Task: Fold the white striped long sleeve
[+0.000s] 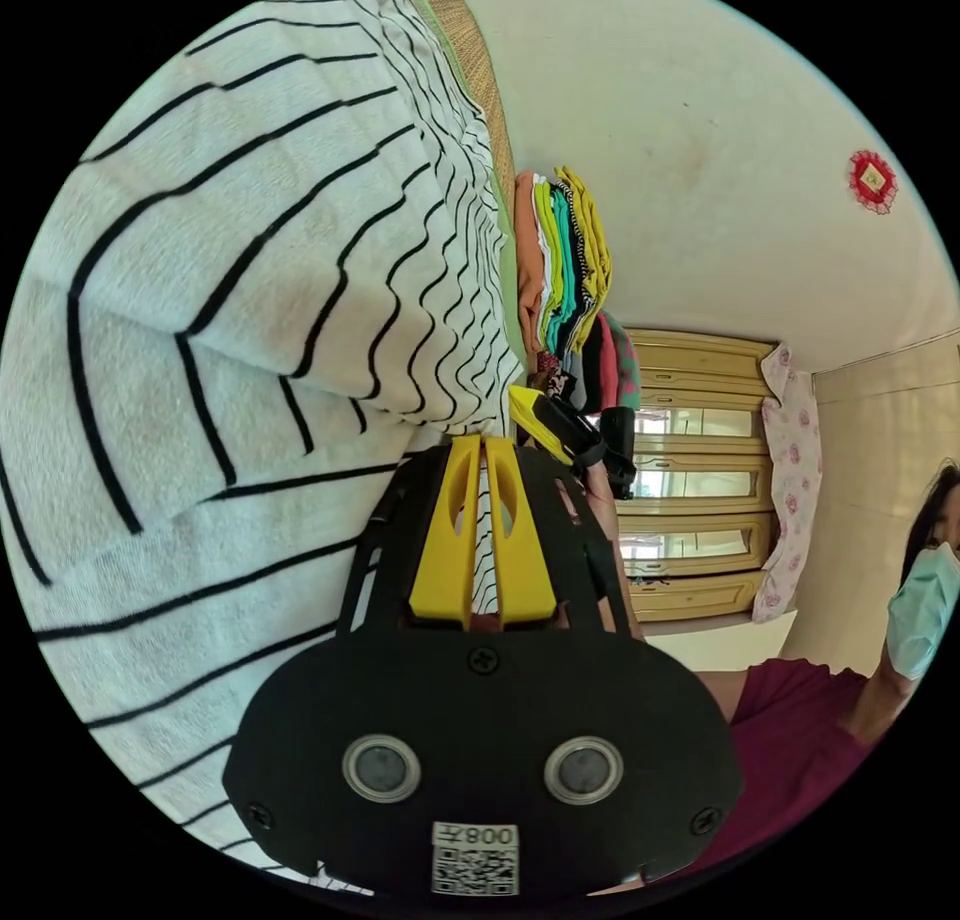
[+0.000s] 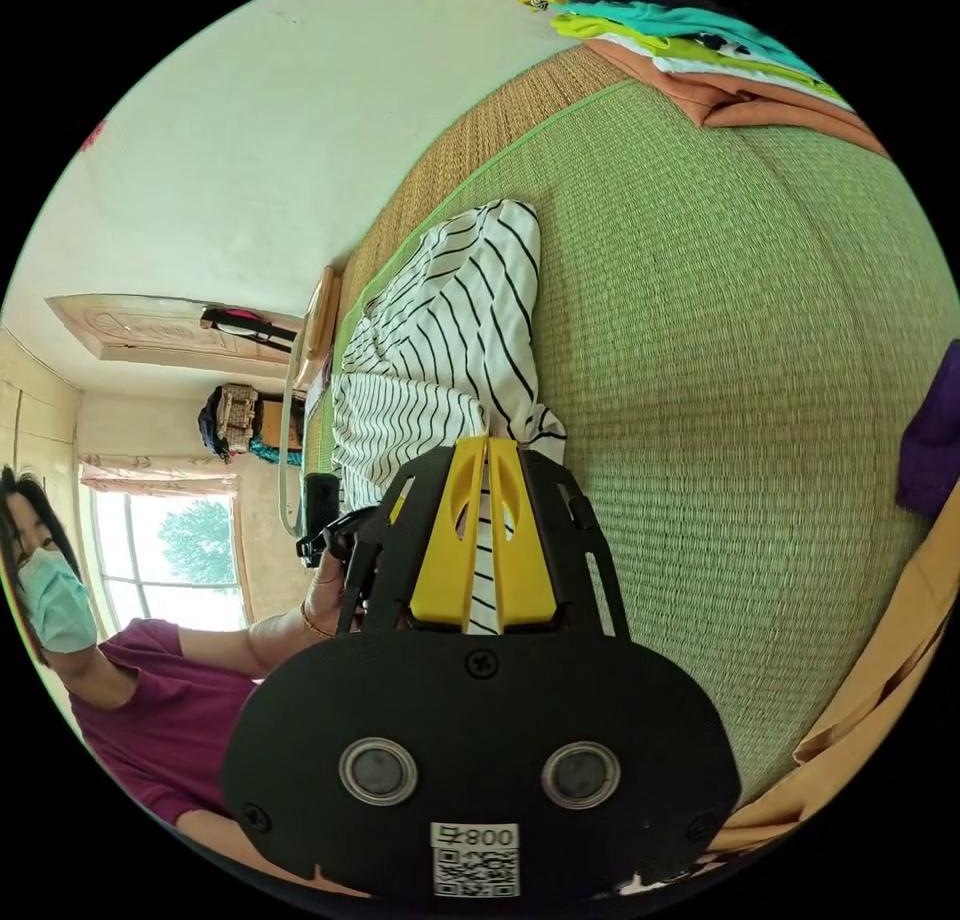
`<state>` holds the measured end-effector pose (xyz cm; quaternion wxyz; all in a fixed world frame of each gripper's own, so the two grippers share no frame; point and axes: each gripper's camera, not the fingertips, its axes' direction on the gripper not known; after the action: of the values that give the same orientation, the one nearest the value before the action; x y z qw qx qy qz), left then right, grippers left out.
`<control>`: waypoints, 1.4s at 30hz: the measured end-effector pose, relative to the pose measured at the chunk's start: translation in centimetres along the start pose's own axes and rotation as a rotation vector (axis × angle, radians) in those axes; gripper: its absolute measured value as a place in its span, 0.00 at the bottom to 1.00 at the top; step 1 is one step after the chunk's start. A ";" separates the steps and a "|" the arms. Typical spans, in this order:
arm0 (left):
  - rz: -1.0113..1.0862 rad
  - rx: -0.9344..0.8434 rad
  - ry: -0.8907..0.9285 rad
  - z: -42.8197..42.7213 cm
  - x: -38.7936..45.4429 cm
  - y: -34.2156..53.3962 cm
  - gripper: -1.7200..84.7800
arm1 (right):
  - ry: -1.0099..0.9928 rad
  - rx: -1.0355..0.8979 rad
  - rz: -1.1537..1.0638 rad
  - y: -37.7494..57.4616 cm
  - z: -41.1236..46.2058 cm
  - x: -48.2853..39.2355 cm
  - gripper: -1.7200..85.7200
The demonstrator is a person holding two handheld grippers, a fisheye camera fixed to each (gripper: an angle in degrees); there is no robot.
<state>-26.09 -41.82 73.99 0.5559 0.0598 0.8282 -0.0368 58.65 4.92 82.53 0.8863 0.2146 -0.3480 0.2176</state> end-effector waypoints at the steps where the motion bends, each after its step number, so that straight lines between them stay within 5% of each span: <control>1: -0.001 0.001 0.005 0.0 -0.1 -0.1 0.03 | 0.011 0.011 0.000 0.2 -0.1 -0.2 0.02; 15: -0.003 0.006 0.088 -3.3 -0.1 0.5 0.06 | 0.245 -0.046 -0.116 5.1 7.9 -5.4 0.02; 22: 0.064 0.309 -0.059 -16.7 0.7 3.0 0.09 | 0.256 0.037 -0.250 6.8 9.5 -10.9 0.05; 26: 0.004 0.480 -0.176 -23.4 -0.6 3.1 0.11 | 0.166 -0.010 -0.450 5.4 16.4 -19.0 0.09; 33: -0.054 0.468 -0.143 -26.4 -2.5 1.8 0.10 | 0.186 -0.155 -0.722 0.7 32.7 -32.2 0.12; 42: -0.041 0.472 -0.060 -29.2 -2.2 1.9 0.03 | 0.312 -0.313 -0.795 -2.1 47.8 -37.6 0.12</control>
<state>-51.79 -36.36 87.07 0.5502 0.1702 0.7808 -0.2422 9.80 -31.09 87.11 0.9646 0.1597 -0.1294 -0.1651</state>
